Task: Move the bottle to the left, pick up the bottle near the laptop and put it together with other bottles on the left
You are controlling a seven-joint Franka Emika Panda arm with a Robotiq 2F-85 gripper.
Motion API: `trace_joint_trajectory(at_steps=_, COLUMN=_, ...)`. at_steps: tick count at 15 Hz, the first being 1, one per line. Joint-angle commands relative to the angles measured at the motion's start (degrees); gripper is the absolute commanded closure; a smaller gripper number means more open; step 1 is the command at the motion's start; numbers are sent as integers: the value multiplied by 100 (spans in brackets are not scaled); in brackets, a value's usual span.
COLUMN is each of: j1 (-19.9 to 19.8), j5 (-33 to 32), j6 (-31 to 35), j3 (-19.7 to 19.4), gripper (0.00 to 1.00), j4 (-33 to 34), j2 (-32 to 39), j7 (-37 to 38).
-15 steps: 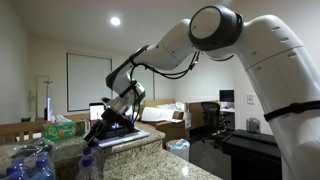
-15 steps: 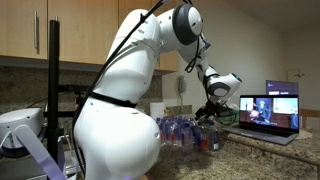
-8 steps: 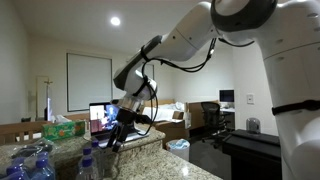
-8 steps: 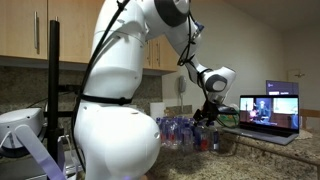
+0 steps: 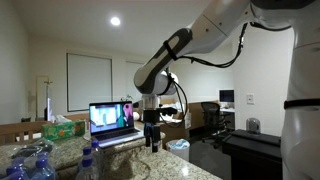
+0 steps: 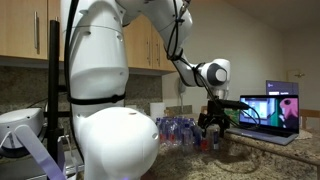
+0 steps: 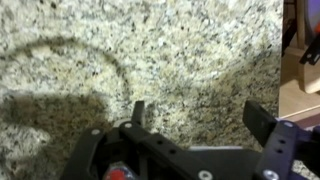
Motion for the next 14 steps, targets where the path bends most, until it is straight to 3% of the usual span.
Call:
trace_joint_trajectory(at_steps=1, j1=39, j5=-204, j6=-71, j3=-48, gripper=0, j4=-27, j2=-22, j7=195)
trace_joint_trajectory(at_steps=14, j1=35, j5=-317, j6=-91, j3=-47, gripper=0, j4=-53, j2=-28, j7=328)
